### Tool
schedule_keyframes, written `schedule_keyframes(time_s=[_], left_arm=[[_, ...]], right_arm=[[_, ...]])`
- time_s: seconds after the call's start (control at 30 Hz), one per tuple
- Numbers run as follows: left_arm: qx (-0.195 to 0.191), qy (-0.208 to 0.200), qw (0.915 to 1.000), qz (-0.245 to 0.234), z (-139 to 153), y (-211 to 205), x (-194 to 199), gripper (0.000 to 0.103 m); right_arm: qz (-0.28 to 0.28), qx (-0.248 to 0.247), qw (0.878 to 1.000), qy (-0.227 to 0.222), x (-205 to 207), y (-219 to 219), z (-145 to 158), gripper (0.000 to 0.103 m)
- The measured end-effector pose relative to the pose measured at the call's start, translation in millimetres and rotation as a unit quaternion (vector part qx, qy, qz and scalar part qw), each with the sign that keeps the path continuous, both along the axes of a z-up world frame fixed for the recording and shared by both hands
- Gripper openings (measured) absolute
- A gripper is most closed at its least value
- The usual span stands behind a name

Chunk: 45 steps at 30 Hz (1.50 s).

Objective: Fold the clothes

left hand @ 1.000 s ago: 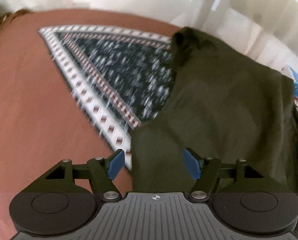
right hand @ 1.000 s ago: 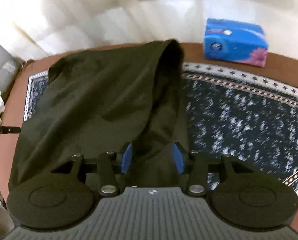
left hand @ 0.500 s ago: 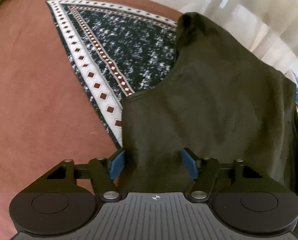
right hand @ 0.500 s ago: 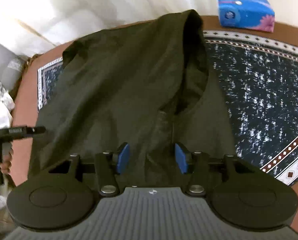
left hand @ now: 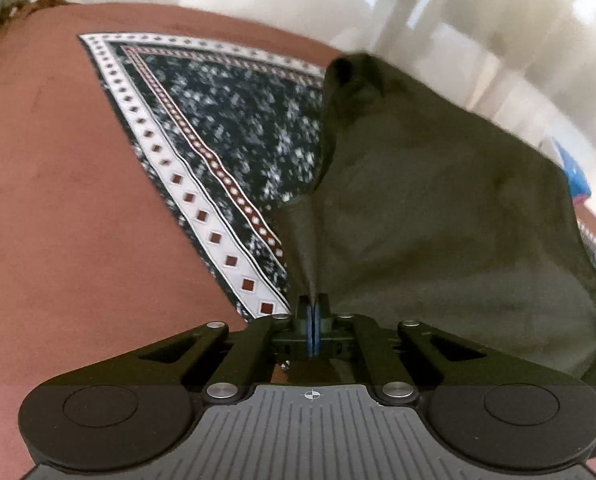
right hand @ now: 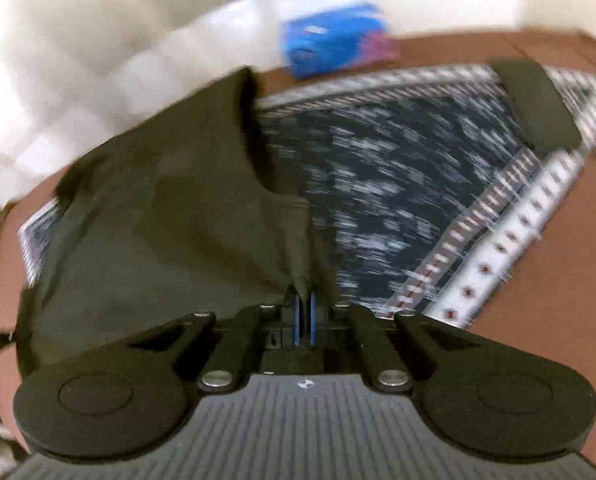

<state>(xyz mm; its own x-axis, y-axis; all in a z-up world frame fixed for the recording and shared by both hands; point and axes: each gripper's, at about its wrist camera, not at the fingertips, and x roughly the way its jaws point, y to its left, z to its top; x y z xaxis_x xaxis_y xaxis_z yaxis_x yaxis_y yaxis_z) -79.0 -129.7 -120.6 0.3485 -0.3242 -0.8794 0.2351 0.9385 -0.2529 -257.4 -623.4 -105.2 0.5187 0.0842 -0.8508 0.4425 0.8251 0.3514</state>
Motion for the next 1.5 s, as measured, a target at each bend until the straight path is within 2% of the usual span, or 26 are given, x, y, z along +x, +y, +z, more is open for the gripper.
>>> schedule_keyframes(time_s=[0.03, 0.07, 0.1, 0.13, 0.2, 0.23, 0.3, 0.33, 0.4, 0.57, 0.73, 0.87, 1.0, 1.07, 1.2, 1.33, 1.37, 1.4, 1.5], left_arm=[[0.004, 0.009, 0.9999, -0.007, -8, -3, 2, 0.000], [0.011, 0.016, 0.9998, -0.011, -15, -6, 3, 0.008], [0.017, 0.017, 0.9997, -0.011, -16, -6, 3, 0.027], [0.020, 0.015, 0.9996, -0.010, -15, -5, 3, 0.029], [0.021, 0.000, 0.9997, 0.008, -2, 2, -5, 0.055], [0.021, -0.009, 0.9996, 0.017, 5, 6, -11, 0.058], [0.019, -0.022, 0.9992, 0.029, 20, 13, -23, 0.058], [0.020, -0.027, 0.9990, 0.028, 26, 13, -29, 0.058], [0.026, -0.035, 0.9990, 0.012, 36, 6, -45, 0.058], [0.064, -0.045, 0.9959, -0.044, 37, -13, -90, 0.059], [0.054, -0.018, 0.9968, -0.056, 26, 2, -126, 0.059], [0.054, -0.017, 0.9947, -0.086, 23, 18, -150, 0.059], [0.079, -0.039, 0.9872, -0.134, 11, 22, -173, 0.060], [0.101, -0.063, 0.9813, -0.151, -1, 17, -179, 0.060], [0.110, -0.101, 0.9710, -0.186, -23, 4, -184, 0.060], [0.097, -0.121, 0.9690, -0.192, -29, 3, -180, 0.059], [0.086, -0.121, 0.9712, -0.187, -25, 4, -176, 0.056], [0.070, -0.118, 0.9743, -0.178, -20, 5, -170, 0.043], [0.010, -0.108, 0.9832, -0.147, 2, 8, -149, 0.028]], right_arm=[[-0.010, 0.011, 1.000, 0.006, 0, -7, -11, 0.005], [-0.019, 0.021, 1.000, 0.013, 0, -11, -23, 0.006], [-0.024, 0.025, 0.999, 0.015, 0, -13, -28, 0.009], [-0.025, 0.022, 0.999, 0.008, -4, -11, -24, 0.016], [-0.028, 0.015, 0.999, -0.008, -11, -6, -16, 0.021], [-0.026, 0.009, 0.999, -0.018, -17, -5, -9, 0.033], [-0.014, -0.007, 0.999, -0.041, -37, -1, 12, 0.050], [-0.006, -0.014, 0.999, -0.047, -47, 1, 20, 0.052], [0.010, -0.016, 0.999, -0.050, -67, 5, 28, 0.052], [0.026, 0.011, 0.999, -0.030, -108, 23, 9, 0.052], [-0.006, 0.040, 0.999, -0.021, -144, 35, -1, 0.052], [-0.019, 0.044, 0.999, -0.020, -163, 47, 2, 0.052], [-0.017, 0.041, 0.999, -0.019, -170, 70, 3, 0.051], [-0.002, 0.055, 0.998, -0.024, -165, 89, 5, 0.051], [0.080, 0.059, 0.994, -0.035, -137, 145, 12, 0.051], [0.136, 0.058, 0.988, -0.040, -112, 198, 11, 0.051], [0.146, 0.063, 0.987, -0.038, -107, 208, 9, 0.051], [0.156, 0.065, 0.985, -0.034, -103, 218, 7, 0.051], [0.177, 0.058, 0.982, -0.020, -95, 242, 0, 0.051]])
